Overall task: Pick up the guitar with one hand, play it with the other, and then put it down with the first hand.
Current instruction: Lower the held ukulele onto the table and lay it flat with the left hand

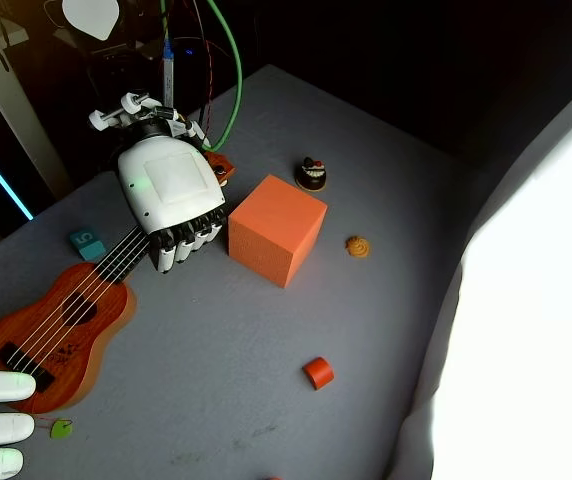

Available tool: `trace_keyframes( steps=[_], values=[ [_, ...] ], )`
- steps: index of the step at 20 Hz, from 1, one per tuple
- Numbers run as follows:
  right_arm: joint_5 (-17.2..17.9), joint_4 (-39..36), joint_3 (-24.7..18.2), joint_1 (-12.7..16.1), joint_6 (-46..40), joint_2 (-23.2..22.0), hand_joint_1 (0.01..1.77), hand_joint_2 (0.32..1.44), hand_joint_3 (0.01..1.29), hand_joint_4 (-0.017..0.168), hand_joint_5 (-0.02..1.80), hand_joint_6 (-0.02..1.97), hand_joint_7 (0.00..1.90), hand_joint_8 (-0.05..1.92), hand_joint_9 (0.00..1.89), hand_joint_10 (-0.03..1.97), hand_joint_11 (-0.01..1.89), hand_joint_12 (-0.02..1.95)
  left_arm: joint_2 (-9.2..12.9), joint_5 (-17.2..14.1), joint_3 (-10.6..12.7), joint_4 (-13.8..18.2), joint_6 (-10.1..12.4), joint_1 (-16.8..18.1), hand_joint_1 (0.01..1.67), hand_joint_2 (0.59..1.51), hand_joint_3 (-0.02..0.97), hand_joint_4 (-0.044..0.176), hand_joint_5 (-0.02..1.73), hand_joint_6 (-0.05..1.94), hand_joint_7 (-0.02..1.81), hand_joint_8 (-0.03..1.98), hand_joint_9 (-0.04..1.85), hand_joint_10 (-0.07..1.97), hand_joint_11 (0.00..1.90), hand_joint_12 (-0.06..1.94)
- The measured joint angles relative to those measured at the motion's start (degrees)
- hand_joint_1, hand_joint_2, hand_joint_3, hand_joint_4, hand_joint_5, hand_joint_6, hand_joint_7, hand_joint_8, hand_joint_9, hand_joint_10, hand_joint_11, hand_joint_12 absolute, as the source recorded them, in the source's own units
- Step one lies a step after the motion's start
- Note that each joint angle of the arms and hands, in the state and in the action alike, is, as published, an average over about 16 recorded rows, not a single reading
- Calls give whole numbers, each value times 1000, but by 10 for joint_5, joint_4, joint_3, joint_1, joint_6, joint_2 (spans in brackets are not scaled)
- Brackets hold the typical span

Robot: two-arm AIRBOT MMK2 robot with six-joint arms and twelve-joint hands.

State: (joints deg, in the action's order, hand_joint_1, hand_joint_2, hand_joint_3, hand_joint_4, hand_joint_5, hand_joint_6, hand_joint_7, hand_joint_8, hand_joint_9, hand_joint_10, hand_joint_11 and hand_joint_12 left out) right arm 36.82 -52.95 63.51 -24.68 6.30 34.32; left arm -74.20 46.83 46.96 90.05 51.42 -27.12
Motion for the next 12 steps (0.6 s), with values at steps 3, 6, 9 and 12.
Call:
trace_keyframes(
  steps=[3,6,9,12],
  values=[
    [3,-2,-1,-1,0,0,165,1367,16,6,21,400,198,15,11,399,21,780,-10,0,7,19,17,-13,1494,1084,-17,-4,1224,1894,1320,1977,1395,1918,1423,1933],
    [5,-3,-1,-2,0,0,166,1365,16,6,22,399,203,16,11,409,21,795,-20,-1,16,35,31,-25,1493,1084,-17,-4,1226,1894,1319,1978,1395,1918,1422,1933],
    [6,-4,-2,-2,0,1,168,1364,16,6,22,399,209,15,12,415,20,790,-31,-2,28,47,42,-36,1491,1084,-17,-3,1224,1894,1317,1977,1395,1918,1422,1933],
    [6,-6,-3,-3,0,1,168,1364,16,6,22,401,213,15,12,418,20,793,-43,-3,41,58,51,-45,1456,1087,-18,-3,1205,1877,1313,1967,1394,1917,1422,1933]
  ],
)
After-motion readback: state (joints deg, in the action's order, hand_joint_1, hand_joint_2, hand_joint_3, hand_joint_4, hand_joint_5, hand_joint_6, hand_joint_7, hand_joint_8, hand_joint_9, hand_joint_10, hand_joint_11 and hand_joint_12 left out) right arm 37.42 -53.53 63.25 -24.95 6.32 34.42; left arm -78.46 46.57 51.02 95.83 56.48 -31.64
